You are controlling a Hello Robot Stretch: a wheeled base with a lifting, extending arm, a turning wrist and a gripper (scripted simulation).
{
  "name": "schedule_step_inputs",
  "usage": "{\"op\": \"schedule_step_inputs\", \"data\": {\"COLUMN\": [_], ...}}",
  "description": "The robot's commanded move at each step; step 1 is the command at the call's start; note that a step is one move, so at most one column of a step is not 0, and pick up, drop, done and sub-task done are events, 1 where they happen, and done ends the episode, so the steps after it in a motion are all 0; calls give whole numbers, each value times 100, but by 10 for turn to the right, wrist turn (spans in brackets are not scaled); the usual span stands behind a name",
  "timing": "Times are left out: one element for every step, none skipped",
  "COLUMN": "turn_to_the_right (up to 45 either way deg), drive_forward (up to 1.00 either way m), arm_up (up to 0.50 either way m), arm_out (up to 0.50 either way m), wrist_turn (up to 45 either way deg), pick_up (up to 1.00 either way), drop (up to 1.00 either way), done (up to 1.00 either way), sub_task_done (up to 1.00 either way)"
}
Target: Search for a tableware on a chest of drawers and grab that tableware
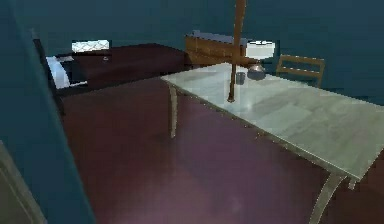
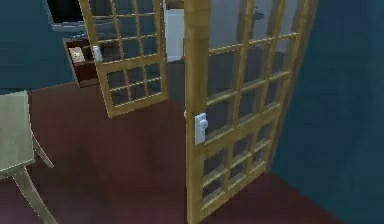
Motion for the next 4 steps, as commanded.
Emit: {"op": "schedule_step_inputs", "data": {"turn_to_the_right": [0, -360, 0, -30], "drive_forward": [75, 0, 100, 0], "arm_up": [0, 0, 0, 0], "arm_out": [0, 0, 0, 0], "wrist_turn": [0, 0, 0, 0], "pick_up": [0, 0, 0, 0], "drop": [0, 0, 0, 0], "done": [0, 0, 0, 0], "sub_task_done": [0, 0, 0, 0]}}
